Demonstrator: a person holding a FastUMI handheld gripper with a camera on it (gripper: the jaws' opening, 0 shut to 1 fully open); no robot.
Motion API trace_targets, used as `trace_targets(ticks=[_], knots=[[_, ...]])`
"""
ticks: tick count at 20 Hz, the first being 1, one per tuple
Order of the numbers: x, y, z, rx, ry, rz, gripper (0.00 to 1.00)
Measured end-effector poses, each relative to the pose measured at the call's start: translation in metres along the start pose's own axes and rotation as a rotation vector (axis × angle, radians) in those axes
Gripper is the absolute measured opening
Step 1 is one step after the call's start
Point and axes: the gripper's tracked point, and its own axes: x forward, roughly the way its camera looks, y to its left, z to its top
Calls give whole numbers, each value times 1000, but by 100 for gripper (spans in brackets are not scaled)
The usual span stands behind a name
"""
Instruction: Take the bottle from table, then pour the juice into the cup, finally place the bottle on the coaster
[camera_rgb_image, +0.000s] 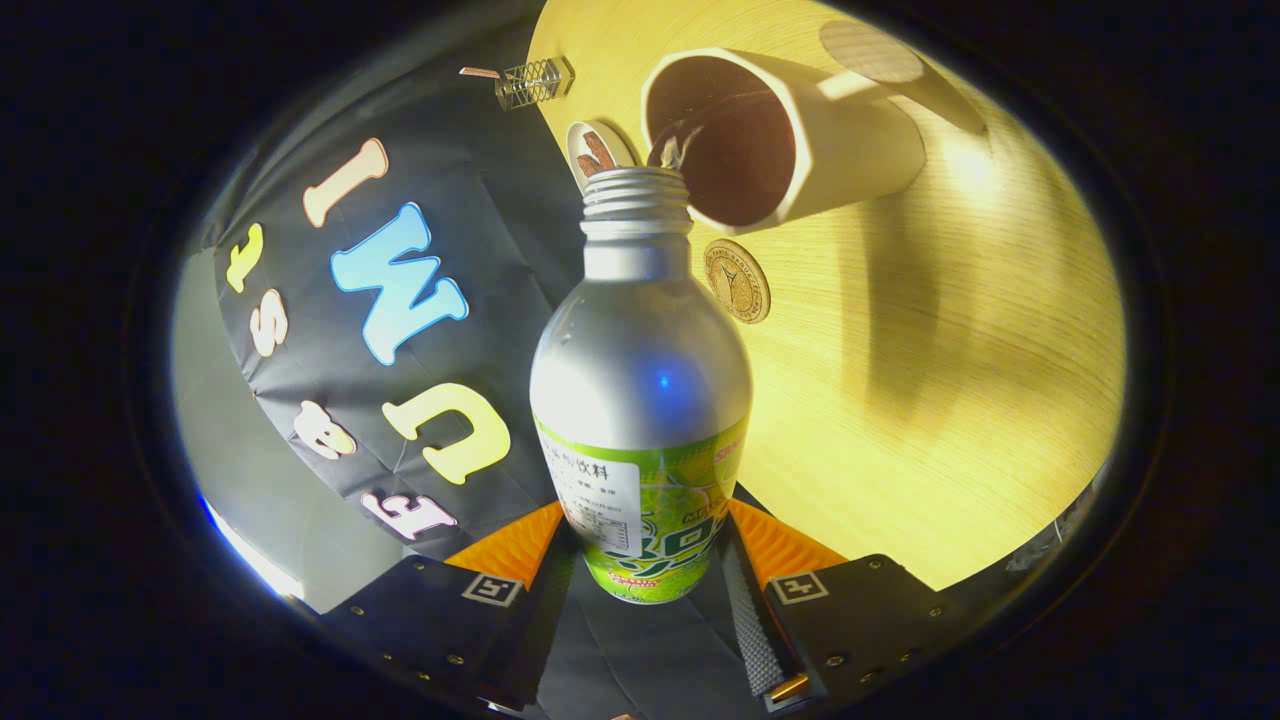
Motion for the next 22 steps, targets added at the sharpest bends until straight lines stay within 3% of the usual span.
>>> trace_targets(ticks=[22], knots=[[-5, 22, 0, 150, 13, 27, 75]])
